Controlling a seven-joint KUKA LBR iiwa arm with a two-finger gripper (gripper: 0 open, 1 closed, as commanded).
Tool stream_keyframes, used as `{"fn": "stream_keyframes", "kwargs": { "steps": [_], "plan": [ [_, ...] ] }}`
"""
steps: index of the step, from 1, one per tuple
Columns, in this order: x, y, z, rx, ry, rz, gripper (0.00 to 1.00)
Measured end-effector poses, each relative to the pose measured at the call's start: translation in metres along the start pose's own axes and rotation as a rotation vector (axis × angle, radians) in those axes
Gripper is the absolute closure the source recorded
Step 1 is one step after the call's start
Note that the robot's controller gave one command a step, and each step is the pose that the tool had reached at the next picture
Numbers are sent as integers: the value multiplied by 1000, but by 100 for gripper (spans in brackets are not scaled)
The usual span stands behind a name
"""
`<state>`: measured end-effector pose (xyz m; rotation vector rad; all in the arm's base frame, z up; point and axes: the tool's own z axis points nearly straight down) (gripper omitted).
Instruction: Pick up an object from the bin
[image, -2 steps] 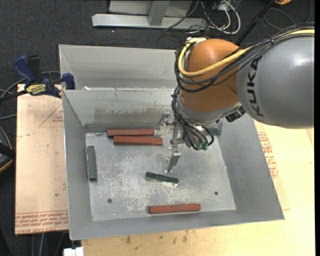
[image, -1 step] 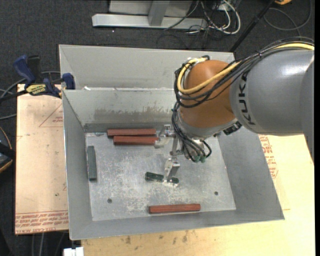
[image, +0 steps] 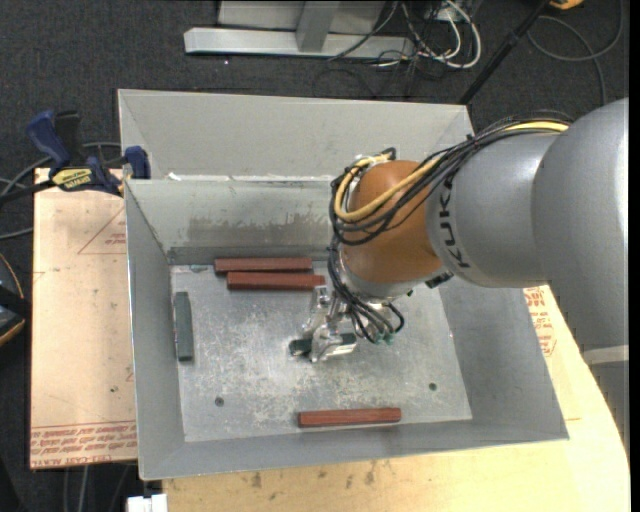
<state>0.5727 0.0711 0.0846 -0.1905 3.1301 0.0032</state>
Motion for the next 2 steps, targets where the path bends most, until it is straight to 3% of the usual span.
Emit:
{"fn": "stream_keyframes", "kwargs": {
  "steps": [1,2],
  "plan": [
    [0,0,0,0,0,0,100],
    [9,2,-197,1,2,16,100]
  ]
}}
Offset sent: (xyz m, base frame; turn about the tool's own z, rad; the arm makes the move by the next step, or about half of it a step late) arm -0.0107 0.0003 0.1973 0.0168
